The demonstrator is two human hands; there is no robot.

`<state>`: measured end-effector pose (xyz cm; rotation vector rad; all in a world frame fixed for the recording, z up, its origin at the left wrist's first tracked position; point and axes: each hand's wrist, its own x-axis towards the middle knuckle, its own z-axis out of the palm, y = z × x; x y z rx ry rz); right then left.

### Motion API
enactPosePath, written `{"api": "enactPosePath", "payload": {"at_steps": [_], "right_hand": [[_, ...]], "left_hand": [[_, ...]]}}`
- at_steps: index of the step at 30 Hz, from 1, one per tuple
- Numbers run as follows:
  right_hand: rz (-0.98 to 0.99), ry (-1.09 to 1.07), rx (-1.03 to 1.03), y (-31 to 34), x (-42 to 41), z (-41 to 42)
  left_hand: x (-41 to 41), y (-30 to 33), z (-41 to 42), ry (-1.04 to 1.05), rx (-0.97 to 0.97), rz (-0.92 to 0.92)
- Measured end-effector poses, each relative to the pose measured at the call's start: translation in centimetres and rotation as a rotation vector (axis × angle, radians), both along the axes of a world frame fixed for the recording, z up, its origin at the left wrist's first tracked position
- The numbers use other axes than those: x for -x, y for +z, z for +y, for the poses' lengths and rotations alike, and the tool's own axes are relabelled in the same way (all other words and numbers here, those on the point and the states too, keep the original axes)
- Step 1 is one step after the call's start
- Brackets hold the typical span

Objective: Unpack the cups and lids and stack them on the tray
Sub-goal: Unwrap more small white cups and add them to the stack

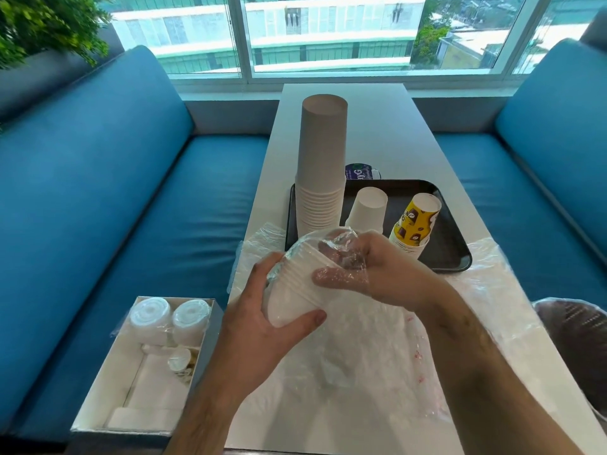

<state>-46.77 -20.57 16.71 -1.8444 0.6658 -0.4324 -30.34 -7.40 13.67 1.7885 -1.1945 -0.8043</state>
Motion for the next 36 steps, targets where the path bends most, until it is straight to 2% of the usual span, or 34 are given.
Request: {"api": "enactPosePath", "payload": {"at_steps": [5, 13, 15, 19, 23, 28, 32, 36], "right_hand": [[-0.108, -0.185, -0.072, 0.0, 1.2, -0.8], [-0.136, -0.282, -0.244, -0.5, 1.9, -1.4], [-0.085, -0.242, -0.273, -0.5, 2.2, -1.8], [0.102, -0.107, -0.175, -0.7, 2.5, -1.8], [0.149, -0.03, -0.189, -1.3, 1.7, -1.5], [0.092, -0.1, -0.251, -2.1, 0.8, -1.4], [0.139, -0.132, -0.265, -2.7, 0.6, -1.6], [0.155, -0.263, -0.185, -3.1, 1.2, -2.7]], "left_hand": [[-0.5, -0.1, 0.3, 0.033, -0.015, -0.044], [-1.0, -0.3, 0.4, 0.078, 0.06, 0.0], [-1.2, -0.4, 0.4, 0.084, 0.073, 0.032], [-1.1, -0.4, 0.1, 0.103, 0.092, 0.062], [-1.0, -0.5, 0.0, 0.101, 0.125, 0.087], [-1.0, -0.4, -0.3, 0.096, 0.147, 0.105], [-1.1, 0.1, -0.4, 0.104, 0.161, 0.133], [-1.1, 0.2, -0.5, 0.116, 0.177, 0.146]]}}
